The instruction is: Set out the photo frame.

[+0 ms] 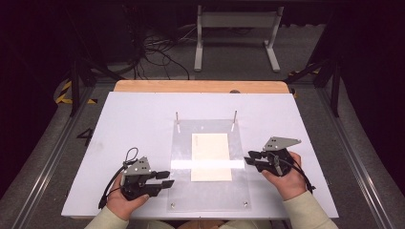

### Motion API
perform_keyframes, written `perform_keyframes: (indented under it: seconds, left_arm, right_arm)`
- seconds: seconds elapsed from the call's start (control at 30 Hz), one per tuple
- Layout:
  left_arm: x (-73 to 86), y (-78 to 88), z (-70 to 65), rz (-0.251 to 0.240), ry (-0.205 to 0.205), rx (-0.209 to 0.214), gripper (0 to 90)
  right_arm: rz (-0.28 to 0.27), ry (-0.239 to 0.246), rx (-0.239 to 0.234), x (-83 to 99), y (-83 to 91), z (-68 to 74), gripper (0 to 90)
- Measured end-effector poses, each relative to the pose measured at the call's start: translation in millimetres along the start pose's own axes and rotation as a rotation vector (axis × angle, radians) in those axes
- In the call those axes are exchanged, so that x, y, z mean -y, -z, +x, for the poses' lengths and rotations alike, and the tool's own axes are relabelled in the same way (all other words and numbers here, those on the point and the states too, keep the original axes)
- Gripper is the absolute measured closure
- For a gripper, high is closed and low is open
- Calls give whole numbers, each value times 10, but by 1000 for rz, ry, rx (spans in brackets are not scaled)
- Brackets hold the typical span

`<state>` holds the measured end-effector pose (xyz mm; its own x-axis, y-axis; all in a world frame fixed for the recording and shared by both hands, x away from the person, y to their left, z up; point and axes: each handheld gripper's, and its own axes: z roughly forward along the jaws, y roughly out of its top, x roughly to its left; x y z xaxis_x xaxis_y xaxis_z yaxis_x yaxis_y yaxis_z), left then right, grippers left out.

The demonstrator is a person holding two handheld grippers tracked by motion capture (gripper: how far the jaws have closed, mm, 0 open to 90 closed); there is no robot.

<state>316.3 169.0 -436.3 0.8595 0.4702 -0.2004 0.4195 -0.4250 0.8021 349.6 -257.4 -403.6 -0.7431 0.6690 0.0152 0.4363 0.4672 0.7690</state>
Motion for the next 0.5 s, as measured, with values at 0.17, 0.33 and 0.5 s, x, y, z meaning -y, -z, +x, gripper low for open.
perform_keyframes:
  seconds: [0.17, 0.33, 0.5]
  left_arm:
    - [-15, -27, 76, -40, 27, -22, 571]
    - [15, -37, 89, -45, 37, -38, 546]
    - [79, -26, 100, -25, 49, -46, 528]
  right_arm:
    - [-30, -2, 19, -176, -55, -94, 661]
    - [-24, 10, 54, -498, -247, -293, 661]
    - [20, 15, 59, -654, -439, -457, 679]
